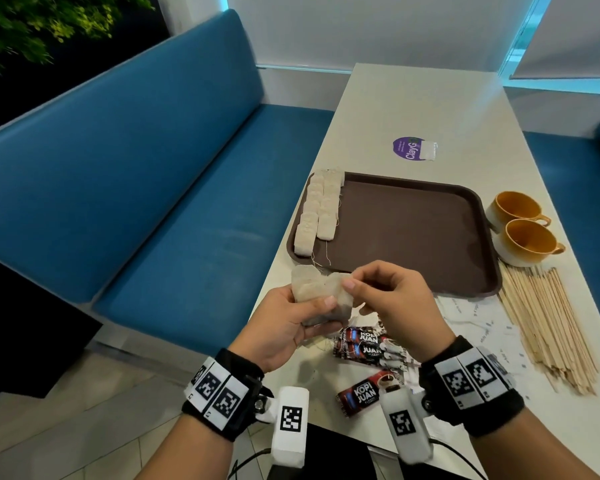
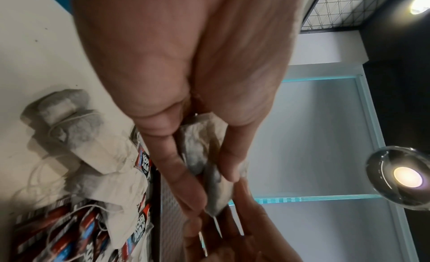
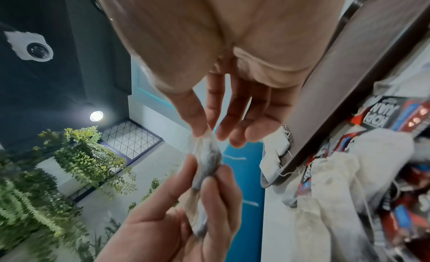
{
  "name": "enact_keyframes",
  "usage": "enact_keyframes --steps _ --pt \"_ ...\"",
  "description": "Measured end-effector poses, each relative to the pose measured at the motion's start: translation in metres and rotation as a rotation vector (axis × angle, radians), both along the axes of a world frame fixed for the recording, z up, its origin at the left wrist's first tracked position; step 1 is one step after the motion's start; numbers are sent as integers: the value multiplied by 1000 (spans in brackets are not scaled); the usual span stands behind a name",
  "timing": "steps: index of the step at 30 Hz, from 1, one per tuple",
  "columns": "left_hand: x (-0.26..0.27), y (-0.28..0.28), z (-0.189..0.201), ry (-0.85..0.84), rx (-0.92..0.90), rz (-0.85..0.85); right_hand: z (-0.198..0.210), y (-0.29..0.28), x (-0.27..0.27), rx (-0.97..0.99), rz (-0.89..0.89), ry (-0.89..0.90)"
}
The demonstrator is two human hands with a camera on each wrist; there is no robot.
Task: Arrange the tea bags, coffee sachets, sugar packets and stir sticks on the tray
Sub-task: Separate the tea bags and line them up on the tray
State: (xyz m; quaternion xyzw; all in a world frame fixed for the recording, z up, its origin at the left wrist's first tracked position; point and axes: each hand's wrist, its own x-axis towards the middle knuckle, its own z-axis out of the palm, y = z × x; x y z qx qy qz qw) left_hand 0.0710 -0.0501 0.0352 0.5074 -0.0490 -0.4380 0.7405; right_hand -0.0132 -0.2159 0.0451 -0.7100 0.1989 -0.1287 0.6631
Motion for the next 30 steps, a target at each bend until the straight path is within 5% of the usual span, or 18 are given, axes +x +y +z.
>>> enact_keyframes --steps 5,12,22,30 --pt "-3 -1 -2 -12 86 19 0 -5 -2 58 -110 -71" --pt "9 -7 -5 101 45 495 4 -5 -2 57 -111 -73" --pt "7 -13 -8 23 91 255 -4 -21 1 97 -199 -29" --pt "14 -4 -26 -10 111 265 3 -40 -10 110 -326 -121"
